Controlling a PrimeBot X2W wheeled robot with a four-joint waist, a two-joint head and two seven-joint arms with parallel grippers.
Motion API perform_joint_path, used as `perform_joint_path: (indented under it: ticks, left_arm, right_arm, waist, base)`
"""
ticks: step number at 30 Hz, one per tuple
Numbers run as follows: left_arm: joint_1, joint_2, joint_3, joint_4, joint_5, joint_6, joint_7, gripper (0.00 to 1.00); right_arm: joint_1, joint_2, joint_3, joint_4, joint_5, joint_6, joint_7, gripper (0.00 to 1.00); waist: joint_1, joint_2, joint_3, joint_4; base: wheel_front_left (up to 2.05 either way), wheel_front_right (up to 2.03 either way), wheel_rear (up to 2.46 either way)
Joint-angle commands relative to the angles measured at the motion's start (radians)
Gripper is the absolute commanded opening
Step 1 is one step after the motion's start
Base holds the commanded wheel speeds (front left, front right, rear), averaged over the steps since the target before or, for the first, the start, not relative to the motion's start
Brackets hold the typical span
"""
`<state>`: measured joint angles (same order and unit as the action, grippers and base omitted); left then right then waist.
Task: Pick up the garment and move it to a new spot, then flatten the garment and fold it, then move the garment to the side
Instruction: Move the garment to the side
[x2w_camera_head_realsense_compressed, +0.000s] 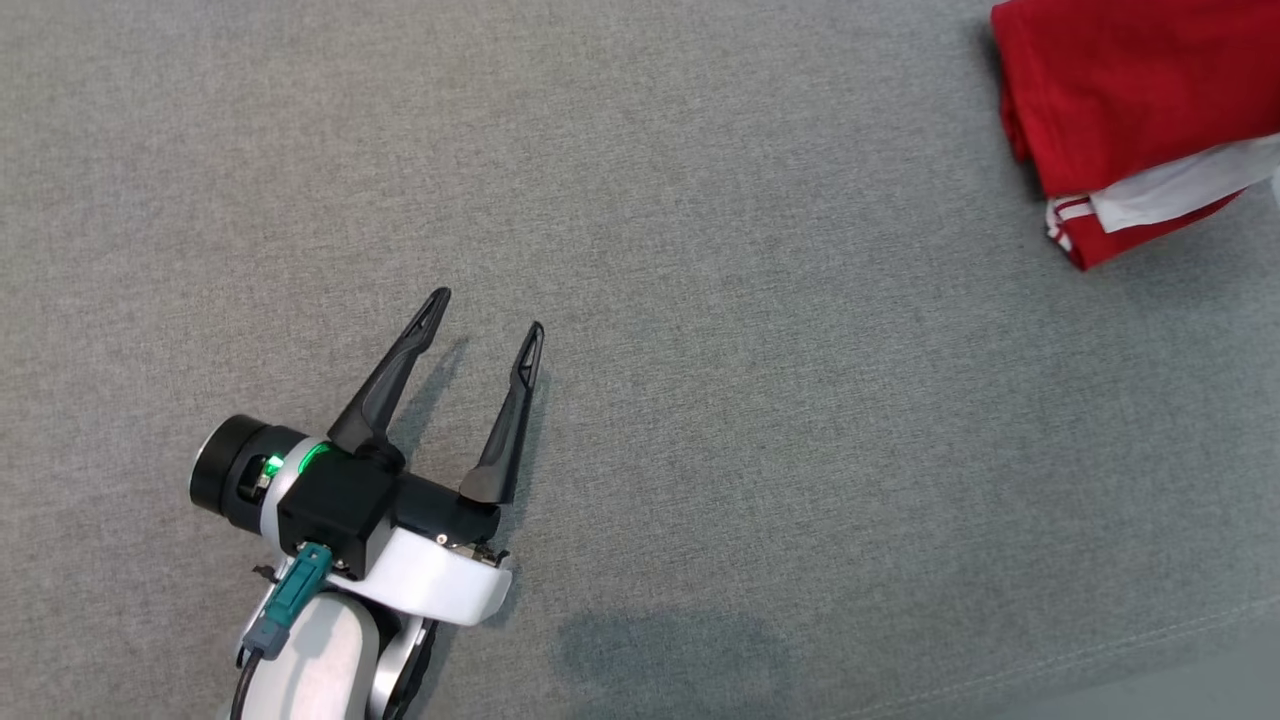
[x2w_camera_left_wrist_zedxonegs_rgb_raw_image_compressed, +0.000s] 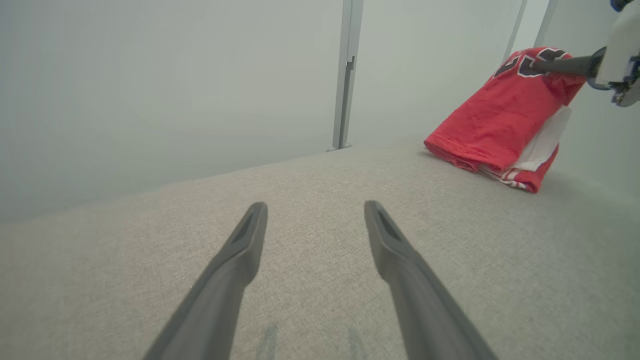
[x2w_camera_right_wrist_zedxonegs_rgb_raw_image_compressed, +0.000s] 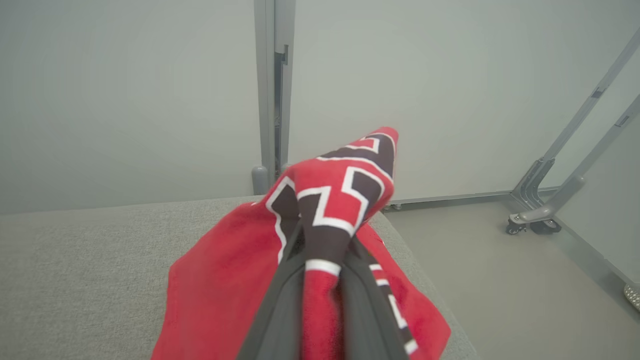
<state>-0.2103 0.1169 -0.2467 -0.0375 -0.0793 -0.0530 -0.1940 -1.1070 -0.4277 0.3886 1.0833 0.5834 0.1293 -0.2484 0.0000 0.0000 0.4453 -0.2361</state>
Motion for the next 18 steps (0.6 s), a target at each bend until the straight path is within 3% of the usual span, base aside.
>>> perform_joint_path:
  ticks: [1,12,14,18]
  left_arm:
    - [-0.037,0.008,0.023,-0.042,0.015,-0.006,0.004,1.0]
    - [-0.064,0.014,0.001,-0.092,0.017,-0.007,0.024,1.0]
    - [-0.064,0.016,0.0,-0.097,0.016,-0.006,0.026,1.0]
    - [-0.065,0.02,-0.002,-0.107,0.015,-0.004,0.031,1.0]
  right_arm:
    - [-0.011,-0.028,-0.008,-0.001,-0.021,0.001,-0.013,0.0]
    - [-0.068,-0.076,-0.09,0.129,-0.175,0.001,-0.013,0.01]
    - [-0.074,-0.084,-0.109,0.151,-0.202,0.001,-0.013,1.0]
    - [-0.086,-0.102,-0.165,0.166,-0.262,0.001,-0.013,1.0]
  waist:
    - [0.0,0.0,0.016,0.014]
    - [0.0,0.0,0.055,0.051]
    - [0.0,0.0,0.057,0.054]
    - [0.0,0.0,0.063,0.058]
  base:
    - [0.0,0.0,0.0]
    - [0.0,0.0,0.0]
    - [0.0,0.0,0.0]
    - [0.0,0.0,0.0]
